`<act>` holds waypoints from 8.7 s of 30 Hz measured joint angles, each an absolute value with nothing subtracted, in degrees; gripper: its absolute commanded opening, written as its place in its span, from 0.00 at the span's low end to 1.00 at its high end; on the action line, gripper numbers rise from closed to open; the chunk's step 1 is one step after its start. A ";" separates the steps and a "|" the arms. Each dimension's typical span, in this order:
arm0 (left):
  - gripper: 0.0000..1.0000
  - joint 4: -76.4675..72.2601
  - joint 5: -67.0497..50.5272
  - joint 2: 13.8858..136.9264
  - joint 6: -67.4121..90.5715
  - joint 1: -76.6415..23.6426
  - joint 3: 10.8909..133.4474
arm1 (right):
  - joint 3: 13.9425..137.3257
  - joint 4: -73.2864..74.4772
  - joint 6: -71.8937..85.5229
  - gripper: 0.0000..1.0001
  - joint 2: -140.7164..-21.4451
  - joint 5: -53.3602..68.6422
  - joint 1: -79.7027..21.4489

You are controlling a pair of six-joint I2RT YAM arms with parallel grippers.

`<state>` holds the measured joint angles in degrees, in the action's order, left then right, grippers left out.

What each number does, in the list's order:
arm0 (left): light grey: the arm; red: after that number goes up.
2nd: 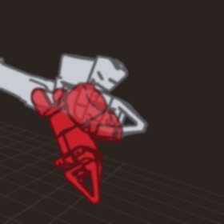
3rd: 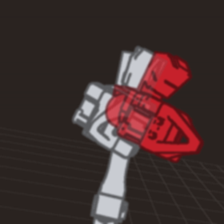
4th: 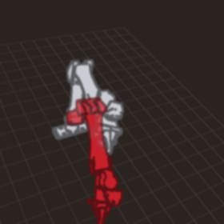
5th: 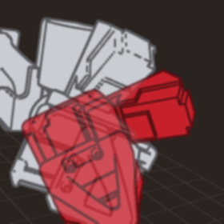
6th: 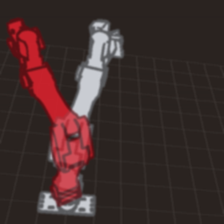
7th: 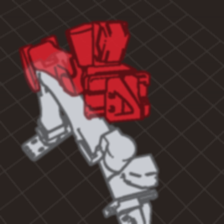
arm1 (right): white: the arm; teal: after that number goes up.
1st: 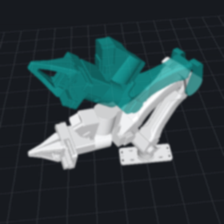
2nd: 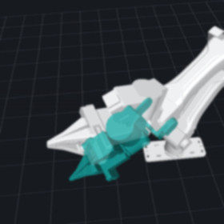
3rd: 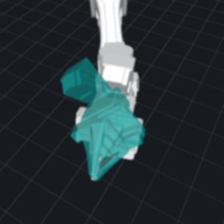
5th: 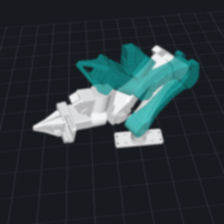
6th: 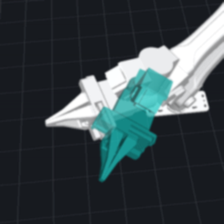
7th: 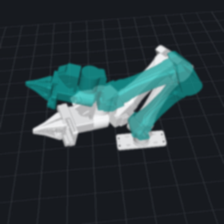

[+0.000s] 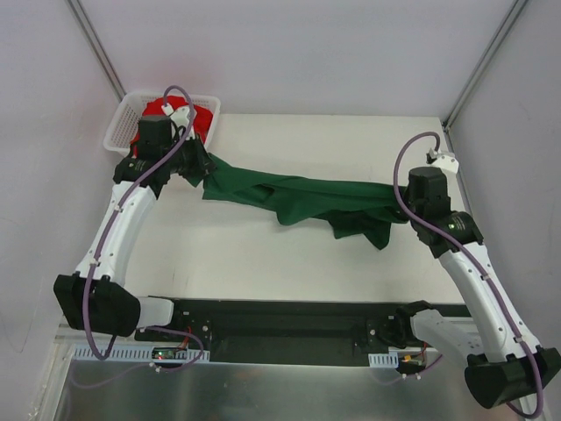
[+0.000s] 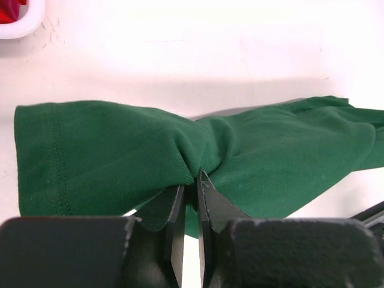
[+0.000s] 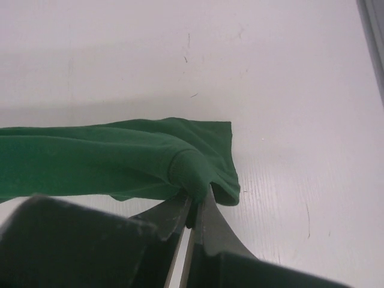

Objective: Fold and stack the t-shirts
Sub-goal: Flatten out the tshirt

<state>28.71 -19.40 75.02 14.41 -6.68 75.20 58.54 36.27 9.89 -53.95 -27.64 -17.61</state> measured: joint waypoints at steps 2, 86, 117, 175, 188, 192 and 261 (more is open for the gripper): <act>0.03 29.87 -19.55 72.82 14.44 -6.70 75.20 | 58.54 36.38 9.76 0.01 -52.56 -28.38 -17.61; 0.57 13.02 -2.13 100.99 12.62 -6.81 73.82 | 62.81 35.48 13.30 0.29 -79.92 -37.04 -18.87; 0.99 15.70 4.32 82.17 10.90 -8.27 68.95 | 46.17 32.01 11.33 0.79 -68.82 -23.18 -41.98; 0.99 15.94 3.51 82.32 10.81 -8.27 68.95 | 46.72 22.74 10.28 0.57 -88.62 -31.07 -62.24; 0.99 15.97 3.49 82.32 10.74 -8.21 68.95 | 51.00 28.42 10.24 0.63 -74.89 -31.99 -62.30; 0.99 15.94 3.49 82.32 10.74 -8.21 68.95 | 50.74 28.93 10.31 0.63 -75.22 -32.12 -62.33; 0.99 15.77 3.03 82.32 10.74 -8.16 68.95 | 46.72 20.16 11.11 0.25 -90.21 -32.36 -65.41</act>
<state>15.77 3.03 82.32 10.74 -8.16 68.95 46.72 20.16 11.11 -90.21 -32.36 -65.41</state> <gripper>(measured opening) 0.993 0.307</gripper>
